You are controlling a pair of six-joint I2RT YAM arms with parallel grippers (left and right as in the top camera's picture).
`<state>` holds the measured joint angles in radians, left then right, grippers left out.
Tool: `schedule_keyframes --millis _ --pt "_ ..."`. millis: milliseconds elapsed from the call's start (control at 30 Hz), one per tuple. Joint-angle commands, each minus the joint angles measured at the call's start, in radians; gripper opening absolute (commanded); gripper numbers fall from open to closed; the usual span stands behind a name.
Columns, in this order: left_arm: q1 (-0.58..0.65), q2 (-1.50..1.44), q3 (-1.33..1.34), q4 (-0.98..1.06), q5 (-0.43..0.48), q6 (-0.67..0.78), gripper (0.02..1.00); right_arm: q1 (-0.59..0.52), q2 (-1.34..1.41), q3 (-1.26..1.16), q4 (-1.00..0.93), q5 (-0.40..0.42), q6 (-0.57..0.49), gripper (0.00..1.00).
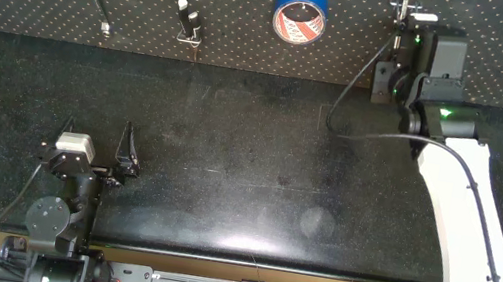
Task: Place Tools Onto Pegboard
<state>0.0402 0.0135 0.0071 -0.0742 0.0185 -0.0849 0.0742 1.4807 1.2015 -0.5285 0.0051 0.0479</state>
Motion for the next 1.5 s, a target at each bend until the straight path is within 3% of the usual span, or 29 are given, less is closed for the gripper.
schedule_keyframes --millis 33,100,167,200,300,400,500,600,700,767,800,867,933,1000,1100,1233,1367,1500 --pt "-0.002 -0.007 -0.002 -0.006 -0.014 -0.016 0.996 0.006 0.040 0.000 0.014 0.002 0.012 0.073" --pt "-0.002 -0.007 -0.002 -0.006 -0.015 -0.016 0.996 0.006 0.041 0.000 0.013 0.002 0.012 0.077" --pt "-0.002 -0.007 -0.002 -0.006 -0.014 -0.016 0.996 0.006 0.033 0.000 -0.009 0.001 0.012 0.413" --pt "-0.002 -0.007 -0.002 -0.006 -0.015 -0.016 0.996 0.006 0.025 0.000 -0.020 0.001 0.012 0.511" --pt "-0.002 -0.007 -0.002 -0.006 -0.015 -0.016 0.996 0.006 -0.072 0.000 -0.039 0.002 0.011 0.991" --pt "-0.002 -0.007 -0.002 -0.006 -0.014 -0.016 0.996 0.005 -0.254 0.000 -0.058 0.002 -0.008 0.993" --pt "-0.002 -0.007 -0.002 -0.006 -0.015 -0.016 0.996 0.005 -0.557 -0.008 -0.199 0.013 -0.150 0.993" --pt "-0.002 -0.007 -0.002 -0.006 -0.014 -0.016 0.996 -0.022 -0.819 -0.167 -0.203 0.013 -0.256 0.993" --pt "-0.002 -0.007 -0.002 -0.006 -0.015 -0.016 0.996 -0.072 -1.084 -0.563 0.037 -0.138 -0.251 0.993" --pt "-0.002 -0.007 -0.002 -0.006 -0.015 -0.016 0.996 -0.089 -1.191 -0.838 0.345 -0.274 -0.239 0.993" --pt "-0.002 -0.007 -0.002 -0.006 -0.014 -0.016 0.996 -0.092 -1.238 -1.007 0.575 -0.287 -0.138 0.996" --pt "-0.002 -0.007 -0.002 -0.006 -0.015 -0.016 0.996 -0.092 -1.291 -1.173 0.757 -0.280 -0.044 0.996" --pt "-0.002 -0.007 -0.002 -0.006 -0.015 -0.016 0.996 -0.101 -1.334 -1.197 0.708 -0.219 0.045 0.996" --pt "-0.002 -0.007 -0.002 -0.006 -0.015 -0.016 0.996 -0.127 -1.360 -1.197 0.672 -0.214 0.050 0.996" --pt "-0.002 -0.007 -0.002 -0.006 -0.015 -0.016 0.996 -0.144 -1.429 -1.197 0.567 -0.120 0.095 0.996" --pt "-0.002 -0.007 -0.002 -0.006 -0.015 -0.016 0.996 -0.145 -1.480 -1.197 0.457 -0.065 0.095 0.996" --pt "-0.002 -0.007 -0.002 -0.006 -0.014 -0.016 0.996 -0.145 -1.480 -1.197 0.455 -0.065 -0.002 0.998" --pt "-0.002 -0.007 -0.002 -0.006 -0.014 -0.016 0.996 -0.143 -1.480 -1.197 0.458 -0.076 -0.004 0.998"
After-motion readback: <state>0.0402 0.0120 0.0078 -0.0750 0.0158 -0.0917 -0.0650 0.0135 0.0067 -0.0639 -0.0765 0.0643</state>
